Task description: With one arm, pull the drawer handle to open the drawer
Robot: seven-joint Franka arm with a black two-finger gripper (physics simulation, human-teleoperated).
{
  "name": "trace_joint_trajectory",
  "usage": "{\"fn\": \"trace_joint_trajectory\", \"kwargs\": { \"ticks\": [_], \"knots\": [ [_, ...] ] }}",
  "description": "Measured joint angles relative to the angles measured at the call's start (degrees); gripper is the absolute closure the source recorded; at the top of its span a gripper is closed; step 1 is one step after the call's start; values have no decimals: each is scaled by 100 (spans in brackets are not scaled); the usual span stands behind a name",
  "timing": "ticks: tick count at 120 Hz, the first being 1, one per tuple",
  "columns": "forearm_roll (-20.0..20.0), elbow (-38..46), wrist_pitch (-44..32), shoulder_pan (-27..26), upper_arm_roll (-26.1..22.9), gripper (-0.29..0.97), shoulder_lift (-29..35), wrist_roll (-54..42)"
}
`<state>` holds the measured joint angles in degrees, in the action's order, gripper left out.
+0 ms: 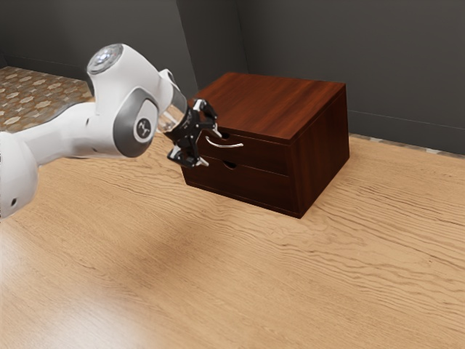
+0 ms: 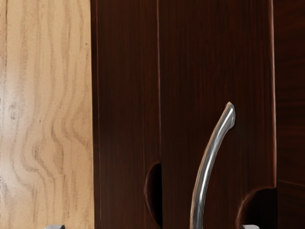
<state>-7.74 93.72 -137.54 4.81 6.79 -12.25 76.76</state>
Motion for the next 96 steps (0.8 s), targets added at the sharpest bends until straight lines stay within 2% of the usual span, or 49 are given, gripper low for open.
{"fn": "trace_joint_trajectory", "kwargs": {
  "ticks": [62, 96],
  "knots": [
    [-68, 8, -153, 12, -4, 25, -169, 14],
    [-65, 22, -163, 27, -7, 38, -175, 19]
  ]
}}
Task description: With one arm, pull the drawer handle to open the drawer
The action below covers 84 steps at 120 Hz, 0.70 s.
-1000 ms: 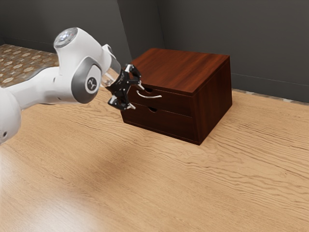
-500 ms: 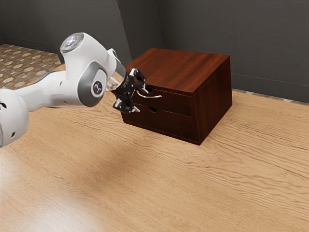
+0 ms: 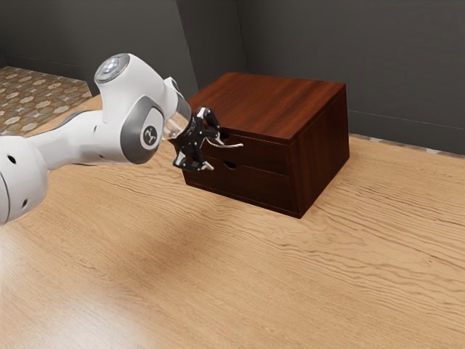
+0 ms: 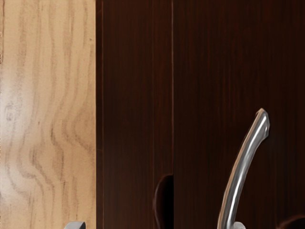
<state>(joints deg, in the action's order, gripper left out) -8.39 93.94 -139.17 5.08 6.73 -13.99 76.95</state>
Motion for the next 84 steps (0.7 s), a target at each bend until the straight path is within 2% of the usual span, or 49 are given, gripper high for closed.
{"fn": "trace_joint_trajectory", "kwargs": {
  "ticks": [64, 84],
  "knots": [
    [9, 19, 54, 2, 5, 69, 67, 15],
    [4, 61, 73, -18, 8, 75, 119, 24]
  ]
}}
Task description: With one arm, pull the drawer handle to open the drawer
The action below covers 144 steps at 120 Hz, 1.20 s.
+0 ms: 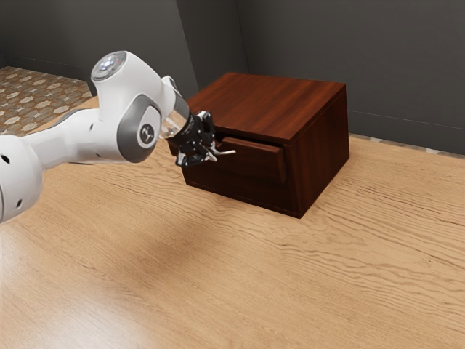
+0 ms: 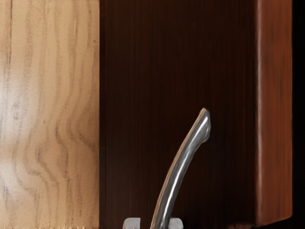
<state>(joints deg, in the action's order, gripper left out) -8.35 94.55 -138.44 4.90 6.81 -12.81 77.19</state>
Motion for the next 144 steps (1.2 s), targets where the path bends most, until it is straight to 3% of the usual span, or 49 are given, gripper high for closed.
{"fn": "trace_joint_trajectory", "kwargs": {
  "ticks": [144],
  "knots": [
    [9, 1648, -37, 59, 4, 79, 1447, 55]
  ]
}}
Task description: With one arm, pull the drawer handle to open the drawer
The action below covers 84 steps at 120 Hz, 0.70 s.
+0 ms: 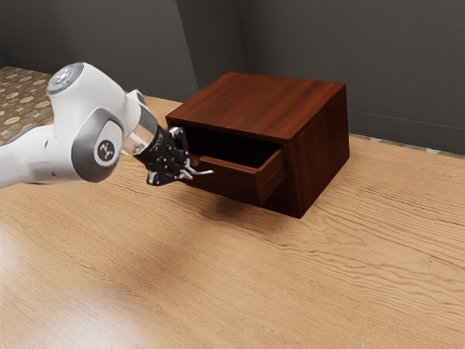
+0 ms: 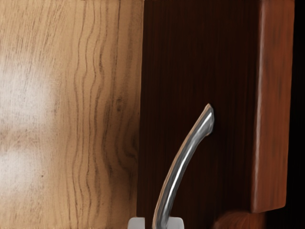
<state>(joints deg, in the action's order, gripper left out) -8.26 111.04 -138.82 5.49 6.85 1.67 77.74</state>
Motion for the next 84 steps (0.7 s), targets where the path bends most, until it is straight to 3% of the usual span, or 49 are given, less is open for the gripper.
{"fn": "trace_joint_trajectory", "kwargs": {
  "ticks": [84],
  "knots": [
    [-1, 970, -200, -37, 7, 79, 847, 12]
  ]
}}
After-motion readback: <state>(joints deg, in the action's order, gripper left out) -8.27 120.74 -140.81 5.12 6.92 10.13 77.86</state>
